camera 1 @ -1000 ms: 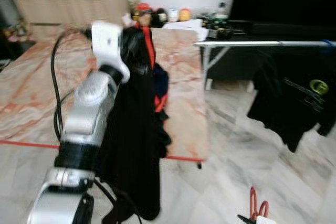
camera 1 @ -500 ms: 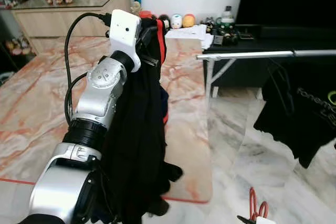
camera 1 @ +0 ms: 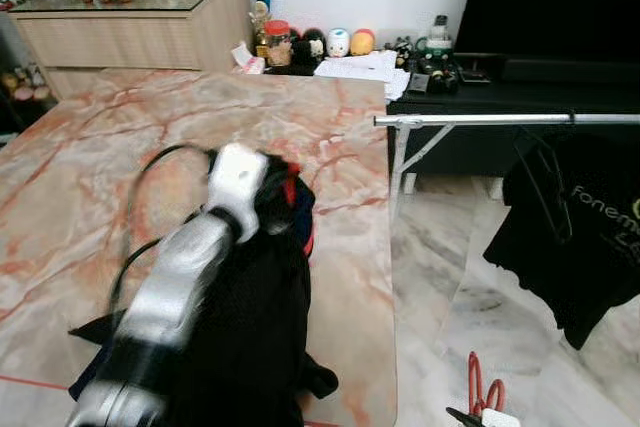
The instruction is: Hang hanger
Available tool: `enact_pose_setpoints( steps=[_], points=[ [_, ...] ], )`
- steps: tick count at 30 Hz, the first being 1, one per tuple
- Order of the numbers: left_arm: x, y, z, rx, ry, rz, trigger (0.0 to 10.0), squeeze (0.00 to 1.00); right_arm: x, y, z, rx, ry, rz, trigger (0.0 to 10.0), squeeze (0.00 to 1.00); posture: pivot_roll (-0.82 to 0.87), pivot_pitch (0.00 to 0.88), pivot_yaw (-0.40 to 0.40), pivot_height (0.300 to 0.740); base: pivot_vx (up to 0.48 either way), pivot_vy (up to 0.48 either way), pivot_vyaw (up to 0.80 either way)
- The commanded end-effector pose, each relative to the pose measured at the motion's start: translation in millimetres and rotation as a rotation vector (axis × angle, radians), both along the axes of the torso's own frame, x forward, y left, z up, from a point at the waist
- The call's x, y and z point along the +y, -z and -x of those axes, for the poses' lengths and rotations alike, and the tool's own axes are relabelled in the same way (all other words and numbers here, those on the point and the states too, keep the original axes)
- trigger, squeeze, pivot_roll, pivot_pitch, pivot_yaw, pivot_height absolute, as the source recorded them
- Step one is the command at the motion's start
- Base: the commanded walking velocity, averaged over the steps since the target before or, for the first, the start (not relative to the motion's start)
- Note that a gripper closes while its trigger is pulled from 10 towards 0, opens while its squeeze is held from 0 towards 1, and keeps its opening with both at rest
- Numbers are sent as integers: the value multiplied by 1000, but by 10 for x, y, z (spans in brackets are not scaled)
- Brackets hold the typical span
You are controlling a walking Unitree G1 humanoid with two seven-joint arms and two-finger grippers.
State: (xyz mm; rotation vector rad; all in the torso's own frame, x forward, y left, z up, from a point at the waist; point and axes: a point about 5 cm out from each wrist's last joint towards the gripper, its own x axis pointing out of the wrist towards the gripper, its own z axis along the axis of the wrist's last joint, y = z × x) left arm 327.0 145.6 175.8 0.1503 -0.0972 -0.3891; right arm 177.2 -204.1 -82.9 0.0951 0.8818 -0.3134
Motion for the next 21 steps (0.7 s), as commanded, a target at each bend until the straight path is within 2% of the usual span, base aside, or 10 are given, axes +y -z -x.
enact_pose_setpoints(
  steps=[1, 3, 9, 13, 17, 18, 21],
  points=[
    [-62, -33, 83, -1, 22, 2, 10000, 1000, 11, 21, 37, 16, -2, -7, 10000, 0, 153, 49, 58, 740, 0, 0, 0],
    [-92, 37, 172, 32, 28, 17, 10000, 1000, 19, 25, 43, 18, -9, -8, 10000, 0, 154, 49, 57, 740, 0, 0, 0],
    [-171, 65, 288, 62, 70, 21, 10000, 1000, 23, 30, 53, 20, -11, -7, 10000, 0, 150, 49, 58, 740, 0, 0, 0],
    [-192, 58, 366, 77, 137, -16, 10000, 1000, 24, 35, 63, 22, -7, -8, 10000, 0, 149, 47, 59, 740, 0, 0, 0],
    [-128, 27, 385, 72, 104, -14, 10000, 1000, 25, 38, 70, 25, -9, -7, 10000, 0, 149, 42, 63, 740, 0, 0, 0],
    [-55, -30, 392, 43, 41, 19, 10000, 1000, 23, 40, 75, 26, -8, -8, 10000, 0, 150, 41, 63, 740, 0, 0, 0],
    [10, -95, 384, 5, -35, 59, 10000, 1000, 20, 40, 77, 26, -8, -7, 10000, 0, 150, 41, 64, 740, 0, 0, 0]
  ],
)
